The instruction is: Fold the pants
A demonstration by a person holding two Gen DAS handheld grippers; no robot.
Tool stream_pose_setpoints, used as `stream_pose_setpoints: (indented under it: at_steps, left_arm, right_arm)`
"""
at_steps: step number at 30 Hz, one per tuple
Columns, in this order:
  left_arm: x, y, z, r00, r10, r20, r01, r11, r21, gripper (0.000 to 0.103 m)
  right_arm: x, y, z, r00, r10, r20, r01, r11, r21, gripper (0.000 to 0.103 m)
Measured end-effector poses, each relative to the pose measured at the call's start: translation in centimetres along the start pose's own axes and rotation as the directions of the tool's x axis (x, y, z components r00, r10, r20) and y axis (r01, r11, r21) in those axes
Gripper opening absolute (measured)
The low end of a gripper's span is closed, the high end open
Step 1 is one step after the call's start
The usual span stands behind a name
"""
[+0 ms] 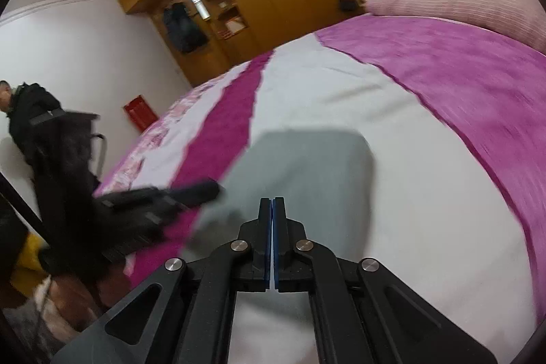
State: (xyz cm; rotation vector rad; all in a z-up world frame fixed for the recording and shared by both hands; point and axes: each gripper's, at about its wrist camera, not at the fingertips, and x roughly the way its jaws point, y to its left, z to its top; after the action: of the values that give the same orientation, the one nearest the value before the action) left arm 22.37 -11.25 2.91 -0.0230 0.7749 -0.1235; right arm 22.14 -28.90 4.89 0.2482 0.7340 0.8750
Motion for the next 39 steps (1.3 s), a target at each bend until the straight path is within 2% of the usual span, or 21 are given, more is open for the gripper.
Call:
stream_pose_setpoints:
  at_steps: [3,6,8,9,11,14,15,16,17,18,19,20,21,23,24,26,28,31,35,37,39]
  left_arm:
    - [3.2,1.3,0.6,0.999,0.035,-0.033,-0.035,0.999,-0.018,0.002]
    - [4.9,2.2,0.8,0.999,0.027,-0.034,-0.028,0.999,-0.033,0.002]
    - [6.0,2.4,1.2,0.999,0.031,-0.012,-0.031,0.999,-0.018,0.002]
    - [6.6,2.3,1.5,0.999,0.035,-0.006,-0.035,0.999,-0.009,0.002]
    - [7.3,2.3,1.8,0.999,0.032,-0.011,-0.032,0.999,-0.005,0.002]
    - [6.5,2.6,2.2,1.000,0.017,-0.011,-0.017,0.999,-0.029,0.002]
    - [5.9,2.5,2.2,1.000,0.020,-0.012,-0.020,0.999,-0.029,0.006]
    - [4.9,2.3,2.2,0.999,0.039,-0.008,-0.039,0.999,-0.019,0.009]
    - [4.0,2.0,2.1,0.998,0.062,-0.006,-0.062,0.998,-0.003,0.025]
    - [3.4,1.8,2.2,0.997,0.077,-0.001,-0.077,0.997,0.004,0.050]
    - [1.8,1.5,2.0,0.994,0.107,0.027,-0.107,0.994,0.003,0.059]
    - [0.7,1.1,1.8,0.993,0.110,0.051,-0.111,0.994,0.005,0.063]
    - [-0.9,0.7,1.4,0.992,0.093,0.084,-0.094,0.996,0.010,0.063]
    - [-3.7,-0.1,0.4,0.988,0.043,0.151,-0.047,0.999,0.022,0.065]
    - [-5.1,-0.6,-0.3,0.982,0.024,0.189,-0.032,0.999,0.036,0.073]
    - [-7.4,-1.7,-2.0,0.973,-0.008,0.233,-0.011,0.997,0.079,0.080]
    - [-8.9,-2.9,-3.9,0.967,-0.020,0.254,-0.012,0.992,0.125,0.081]
    - [-9.4,-3.7,-6.7,0.963,-0.004,0.268,-0.036,0.989,0.143,0.082]
    - [-7.9,-2.8,-9.2,0.970,-0.044,0.238,0.023,0.996,0.089,0.083]
    - [-6.8,-1.9,-9.6,0.976,-0.052,0.211,0.044,0.998,0.045,0.083]
    - [-6.3,-1.2,-9.7,0.979,-0.066,0.192,0.064,0.998,0.014,0.083]
  right_arm:
    - [4.8,-2.2,2.6,0.996,0.014,-0.091,-0.012,1.000,0.023,0.000]
    - [8.5,-5.0,2.7,0.989,-0.001,-0.151,0.010,0.998,0.055,0.000]
    - [8.9,-6.5,2.1,0.991,-0.009,-0.134,0.020,0.996,0.082,0.000]
    - [8.5,-6.7,2.1,0.992,-0.060,-0.110,0.069,0.994,0.082,0.000]
    - [7.6,-6.5,2.4,0.981,-0.178,-0.078,0.183,0.981,0.058,0.000]
    - [6.8,-6.6,2.1,0.984,-0.172,-0.051,0.175,0.982,0.076,0.000]
    - [6.3,-6.2,2.0,0.985,-0.168,-0.037,0.170,0.983,0.063,0.000]
    - [5.6,-5.4,1.8,0.985,-0.172,-0.020,0.173,0.984,0.040,0.003]
    - [5.0,-4.7,1.7,0.984,-0.177,-0.005,0.177,0.984,0.020,0.013]
    - [4.0,-3.7,1.5,0.984,-0.178,0.020,0.178,0.984,-0.007,0.030]
    - [3.2,-2.8,1.5,0.983,-0.178,0.041,0.179,0.983,-0.025,0.040]
    - [2.1,-1.7,1.2,0.981,-0.179,0.072,0.183,0.982,-0.044,0.063]
    - [0.9,-0.6,0.8,0.978,-0.177,0.110,0.184,0.981,-0.059,0.080]
    - [-0.8,1.1,0.1,0.968,-0.166,0.189,0.183,0.980,-0.079,0.089]
    - [-2.0,2.0,-0.6,0.962,-0.151,0.228,0.175,0.981,-0.089,0.093]
    - [-4.1,3.6,-2.6,0.950,-0.128,0.286,0.162,0.982,-0.098,0.102]
    - [-5.5,4.7,-4.7,0.941,-0.141,0.307,0.179,0.979,-0.099,0.102]
    - [-5.9,5.4,-7.1,0.939,-0.182,0.293,0.218,0.971,-0.096,0.102]
    - [-4.8,4.5,-8.9,0.944,-0.222,0.243,0.240,0.970,-0.048,0.102]
    - [-4.2,3.7,-9.8,0.936,-0.267,0.230,0.277,0.961,-0.014,0.102]
    - [-3.9,2.9,-10.0,0.941,-0.266,0.209,0.268,0.963,0.019,0.102]
